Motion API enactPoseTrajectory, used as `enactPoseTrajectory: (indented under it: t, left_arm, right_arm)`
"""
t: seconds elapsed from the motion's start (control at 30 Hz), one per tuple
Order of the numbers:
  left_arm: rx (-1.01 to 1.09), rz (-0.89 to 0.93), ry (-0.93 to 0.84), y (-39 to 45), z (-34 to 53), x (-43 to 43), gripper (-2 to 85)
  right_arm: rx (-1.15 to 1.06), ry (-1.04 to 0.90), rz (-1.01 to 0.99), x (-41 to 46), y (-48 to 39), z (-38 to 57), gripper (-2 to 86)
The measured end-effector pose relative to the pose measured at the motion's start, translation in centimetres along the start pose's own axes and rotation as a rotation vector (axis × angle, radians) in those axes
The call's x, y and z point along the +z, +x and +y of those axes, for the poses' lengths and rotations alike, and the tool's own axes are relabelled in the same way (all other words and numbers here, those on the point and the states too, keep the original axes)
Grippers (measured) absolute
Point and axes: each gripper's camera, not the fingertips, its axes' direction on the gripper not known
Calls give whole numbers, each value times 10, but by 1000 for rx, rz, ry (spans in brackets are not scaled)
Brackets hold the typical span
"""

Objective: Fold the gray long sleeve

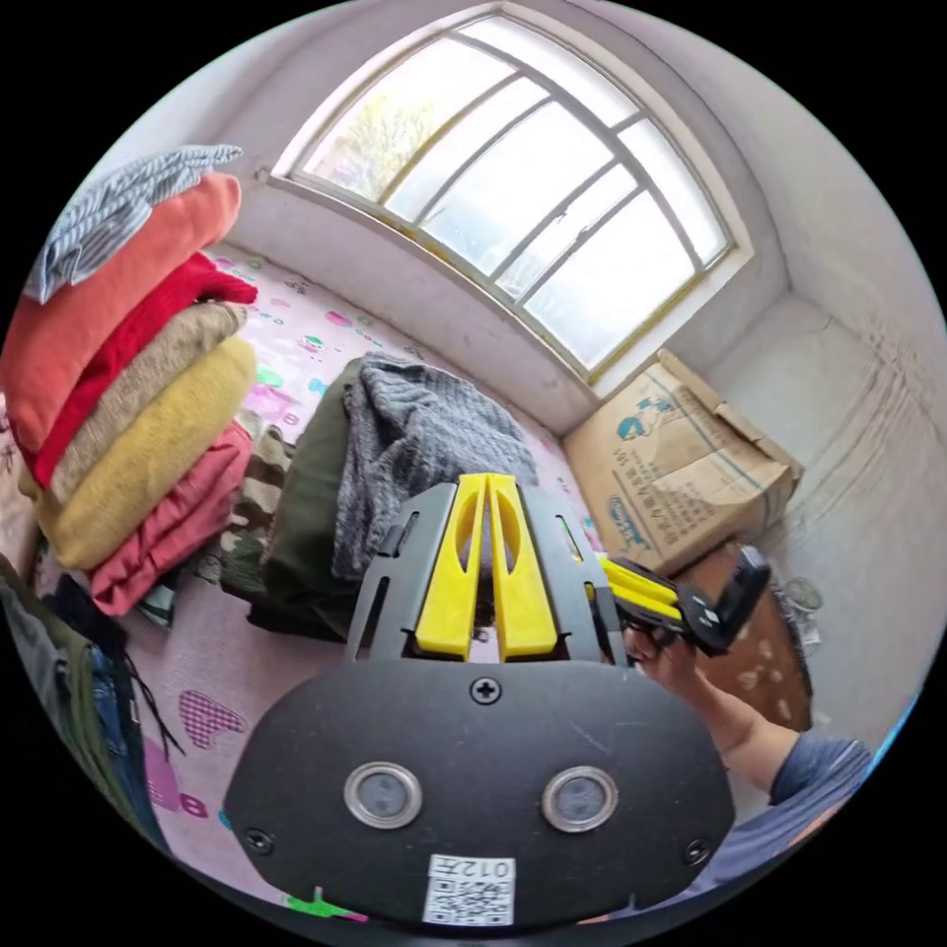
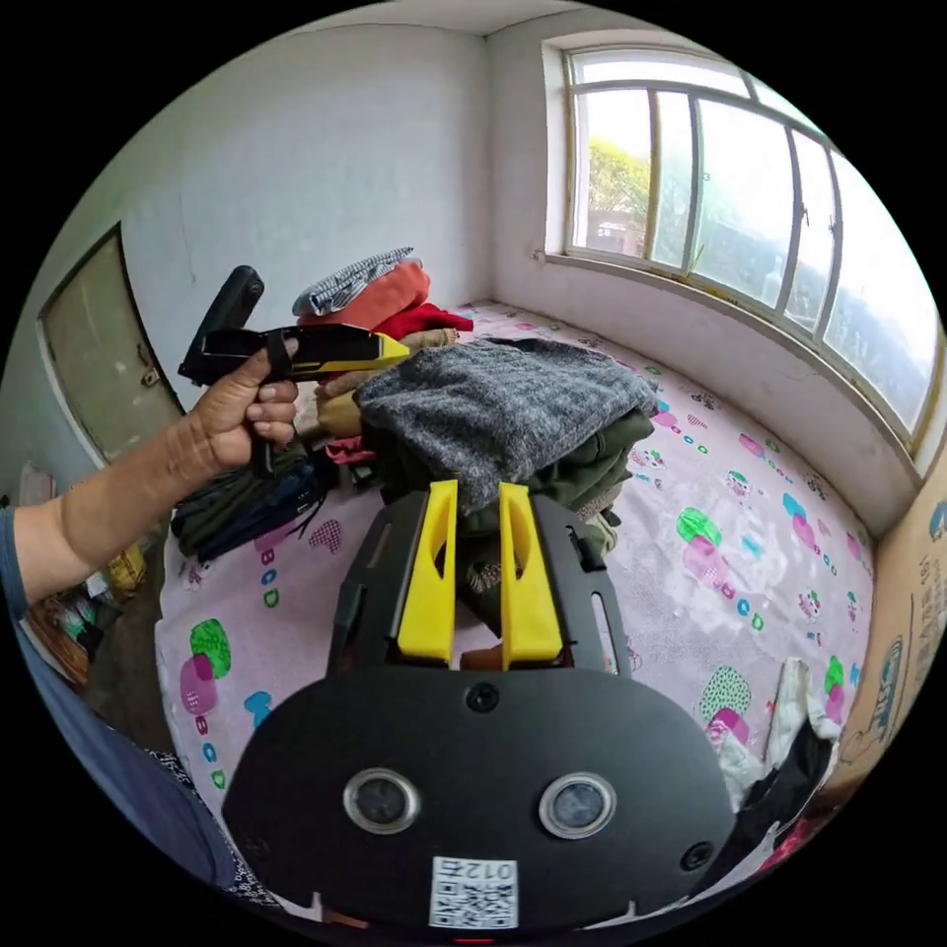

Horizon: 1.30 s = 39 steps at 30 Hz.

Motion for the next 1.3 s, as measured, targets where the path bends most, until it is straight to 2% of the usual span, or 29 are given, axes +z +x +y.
enactPoseTrajectory:
  t: [0.07, 0.13, 0.23, 0.33, 0.5, 0.67, 0.73, 0.8, 0.87, 0.97, 1.03, 1.13, 1.23, 1.27, 1.3]
  left_arm:
    - [20, -42, -7, -3, -1, 16, 3]
    - [32, -83, -16, -8, 2, 34, 4]
    - [56, -114, -44, -15, 9, 56, 4]
    - [73, -110, -56, -23, 16, 76, 4]
    - [121, -146, -76, -32, 22, 103, 4]
    - [186, -205, -123, -45, 21, 125, 3]
    - [252, -177, -187, -52, 19, 138, 2]
    - [275, -122, -261, -63, 18, 149, 1]
    - [286, -63, -294, -74, 19, 153, 1]
    - [337, 46, -249, -84, 27, 140, 2]
    - [331, 74, -90, -89, 32, 114, 3]
    - [266, 24, -2, -96, 31, 114, 4]
    - [255, -42, -117, -101, 35, 159, 4]
    - [250, -107, -163, -104, 38, 171, 4]
    - [188, -321, -262, -118, 45, 196, 5]
  right_arm:
    - [135, 3, -99, 2, 22, 8, 68]
    - [384, 66, -302, 1, 70, 21, 68]
    - [593, 97, -471, 8, 116, 34, 66]
    - [671, 83, -604, 17, 137, 40, 53]
    - [631, 63, -718, 7, 142, 30, 24]
    - [502, 29, -608, -52, 154, 6, 12]
    - [404, -100, -493, -68, 153, -5, 11]
    - [402, -175, -511, -62, 150, 1, 12]
    - [419, -163, -550, -65, 149, 12, 14]
    - [443, -61, -615, -93, 151, 26, 16]
    - [421, -31, -564, -124, 151, 30, 15]
    - [443, 104, -465, -176, 150, 42, 10]
    - [432, 147, -447, -220, 139, 56, 8]
    - [425, 144, -430, -229, 135, 60, 7]
    - [402, 139, -384, -250, 124, 68, 6]
